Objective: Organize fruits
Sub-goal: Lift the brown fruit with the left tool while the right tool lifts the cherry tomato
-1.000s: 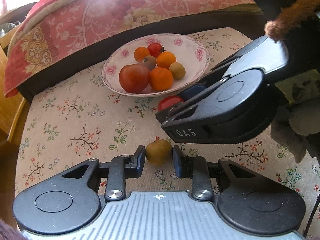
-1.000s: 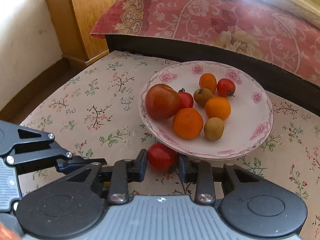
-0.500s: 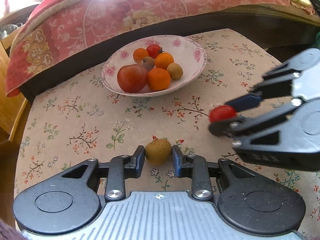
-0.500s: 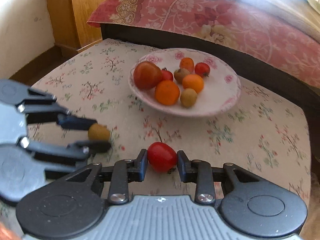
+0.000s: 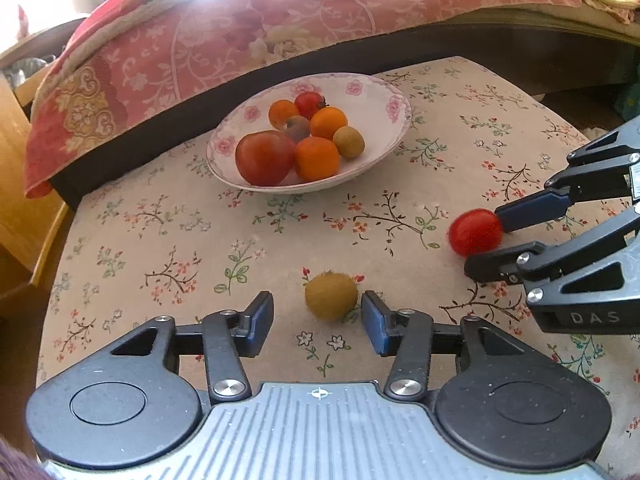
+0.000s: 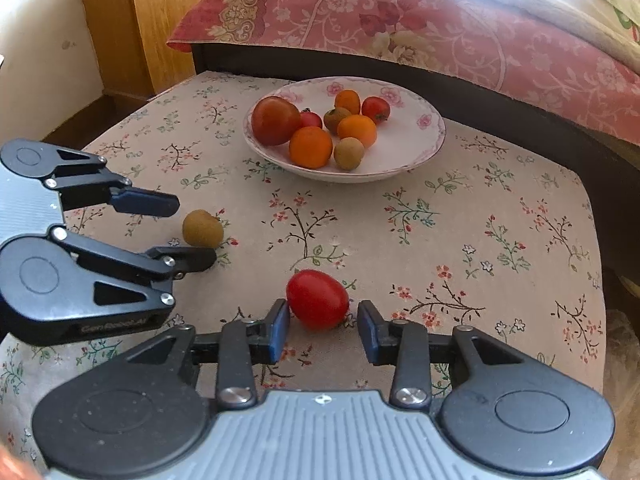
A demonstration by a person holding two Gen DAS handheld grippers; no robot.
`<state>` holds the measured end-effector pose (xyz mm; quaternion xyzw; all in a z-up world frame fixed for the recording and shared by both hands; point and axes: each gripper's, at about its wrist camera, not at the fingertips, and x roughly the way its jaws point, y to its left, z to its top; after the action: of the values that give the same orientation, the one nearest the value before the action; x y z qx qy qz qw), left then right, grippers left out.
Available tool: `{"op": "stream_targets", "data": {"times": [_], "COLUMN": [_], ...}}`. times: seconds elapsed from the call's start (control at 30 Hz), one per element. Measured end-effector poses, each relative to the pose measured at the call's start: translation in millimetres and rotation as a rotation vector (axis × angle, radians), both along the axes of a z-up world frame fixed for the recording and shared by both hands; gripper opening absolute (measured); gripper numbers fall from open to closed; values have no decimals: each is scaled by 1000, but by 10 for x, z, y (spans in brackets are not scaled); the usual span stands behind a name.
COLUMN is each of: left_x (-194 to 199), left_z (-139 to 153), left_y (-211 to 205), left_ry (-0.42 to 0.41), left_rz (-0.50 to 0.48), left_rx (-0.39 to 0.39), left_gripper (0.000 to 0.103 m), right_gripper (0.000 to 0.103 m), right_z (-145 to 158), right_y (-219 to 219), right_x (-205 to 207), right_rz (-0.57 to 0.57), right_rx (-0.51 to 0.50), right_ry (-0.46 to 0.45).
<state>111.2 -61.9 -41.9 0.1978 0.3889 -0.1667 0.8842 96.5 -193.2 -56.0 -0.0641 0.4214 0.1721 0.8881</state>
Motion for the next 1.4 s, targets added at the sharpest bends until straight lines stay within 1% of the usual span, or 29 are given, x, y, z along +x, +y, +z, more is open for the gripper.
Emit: {"op": "stream_targets", "data": {"times": [0.07,0.13,0.23,0.4,0.6,0.67,0.77,0.8,0.9,0.93,0.97,1.0,1.03,1.2,1.4], "left_x": [21,18,-8,-13,-46,-45,-22,-15,-7,-11,-15,-14,-15,-12,-13], "left_z": [-3,-1,-3,9,6,6,9,8,7,7,11,13,15,14,1], "left_y": [-20,-36,-61,-47,-19,-13,5,14,36,37,30,22,6,-22,-30], "left_ry": [-3,4,5,21,23,22,29,29,34,36,38,43,50,52,49], "left_rz": [3,0,-7,-12,-10,-11,-3,4,6,8,6,0,-7,-6,-10], "left_rx": [0,-6,-2,-21,-39,-43,-47,-48,-56,-57,-61,-65,-67,-58,-47], "left_gripper": [57,49,45,44,45,47,53,56,56,54,51,44,39,36,36], "right_gripper": [45,52,52,52,53,53,53,53,52,46,43,38,36,36,36], "right_z": [-8,-6,-3,46,74,53,-9,-20,-31,-34,-39,-35,-27,-19,-12], "right_y": [-14,-22,-33,-49,-30,7,49,65,124,131,136,141,140,131,63], "right_x": [6,10,35,80,191,212,255,267,281,283,283,278,275,248,223], "right_rz": [16,15,14,15,13,27,34,40,57,57,57,55,55,55,37], "right_rx": [7,3,6,-5,9,5,-1,1,-18,-17,-20,-32,-34,-42,-46], "right_ry": [5,-1,0,-13,-28,-30,-17,-12,-18,-21,-20,-25,-22,-14,-1]}}
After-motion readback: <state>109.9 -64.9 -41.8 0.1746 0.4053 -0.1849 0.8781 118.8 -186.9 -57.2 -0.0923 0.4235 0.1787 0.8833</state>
